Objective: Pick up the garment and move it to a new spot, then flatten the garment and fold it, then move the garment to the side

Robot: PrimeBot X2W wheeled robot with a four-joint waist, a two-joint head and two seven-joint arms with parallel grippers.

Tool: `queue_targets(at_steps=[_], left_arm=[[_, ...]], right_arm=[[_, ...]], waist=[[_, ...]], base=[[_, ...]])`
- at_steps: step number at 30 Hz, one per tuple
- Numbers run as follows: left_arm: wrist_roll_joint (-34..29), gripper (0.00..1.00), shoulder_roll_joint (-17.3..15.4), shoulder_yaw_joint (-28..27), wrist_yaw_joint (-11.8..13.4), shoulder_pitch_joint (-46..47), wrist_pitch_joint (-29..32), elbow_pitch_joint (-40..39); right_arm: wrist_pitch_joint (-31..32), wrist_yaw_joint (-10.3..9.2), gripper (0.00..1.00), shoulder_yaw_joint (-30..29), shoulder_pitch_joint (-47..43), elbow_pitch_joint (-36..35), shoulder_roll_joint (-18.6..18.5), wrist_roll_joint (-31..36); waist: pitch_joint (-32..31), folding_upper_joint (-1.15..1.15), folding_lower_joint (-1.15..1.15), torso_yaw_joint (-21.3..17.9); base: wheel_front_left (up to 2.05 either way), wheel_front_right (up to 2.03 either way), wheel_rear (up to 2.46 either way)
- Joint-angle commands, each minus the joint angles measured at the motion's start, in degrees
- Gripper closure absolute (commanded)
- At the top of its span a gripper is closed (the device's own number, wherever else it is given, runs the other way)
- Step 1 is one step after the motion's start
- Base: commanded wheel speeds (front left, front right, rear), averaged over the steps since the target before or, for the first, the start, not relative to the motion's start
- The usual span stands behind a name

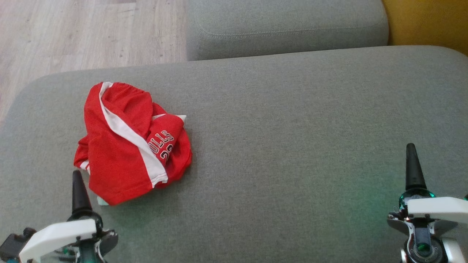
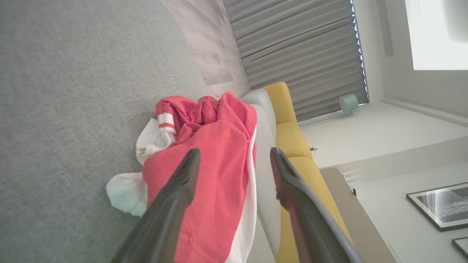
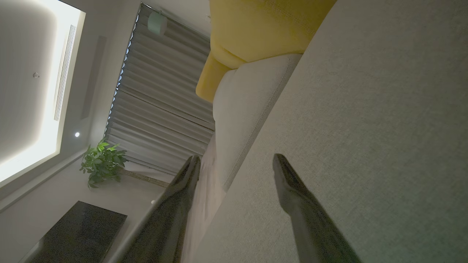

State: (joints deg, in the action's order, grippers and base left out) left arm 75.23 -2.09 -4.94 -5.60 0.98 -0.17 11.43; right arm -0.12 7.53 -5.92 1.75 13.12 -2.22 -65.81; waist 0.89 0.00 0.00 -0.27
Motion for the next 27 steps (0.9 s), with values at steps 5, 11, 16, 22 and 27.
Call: queue_targets(at_steps=[5, 11, 16, 22, 27], left_arm=[[-6.21, 0.00, -0.46, 1.58, 0.68, 3.15, -1.29, -4.22], [-11.86, 0.00, -0.48, 3.61, 1.27, 3.27, -2.14, -5.31], [-17.48, 0.00, -0.50, 5.38, 1.46, 3.48, -2.99, -5.80], [-24.75, 0.00, -0.53, 7.62, 1.31, 3.71, -4.01, -5.97], [-30.60, 0.00, -0.56, 9.34, 1.27, 3.90, -4.86, -5.54]], right_arm=[[-1.44, -0.02, 0.00, 1.05, 3.04, -4.41, -0.39, 8.17], [-2.28, -0.02, 0.00, 1.97, 2.85, -5.50, -0.41, 14.04], [-3.13, -0.02, 0.00, 2.73, 2.75, -6.15, -0.42, 18.76], [-4.14, -0.02, 0.00, 3.63, 2.67, -6.54, -0.44, 24.43], [-4.99, -0.02, 0.00, 4.32, 2.65, -6.86, -0.46, 29.03]], waist=[[0.17, 0.00, 0.00, 0.01], [0.33, 0.00, 0.00, 0.01], [0.48, 0.00, 0.00, -0.04], [0.61, 0.00, 0.00, -0.09], [0.70, 0.00, 0.00, -0.18]], base=[[0.00, 0.00, 0.00], [0.00, 0.00, 0.00], [0.00, 0.00, 0.00], [0.00, 0.00, 0.00], [0.00, 0.00, 0.00]])
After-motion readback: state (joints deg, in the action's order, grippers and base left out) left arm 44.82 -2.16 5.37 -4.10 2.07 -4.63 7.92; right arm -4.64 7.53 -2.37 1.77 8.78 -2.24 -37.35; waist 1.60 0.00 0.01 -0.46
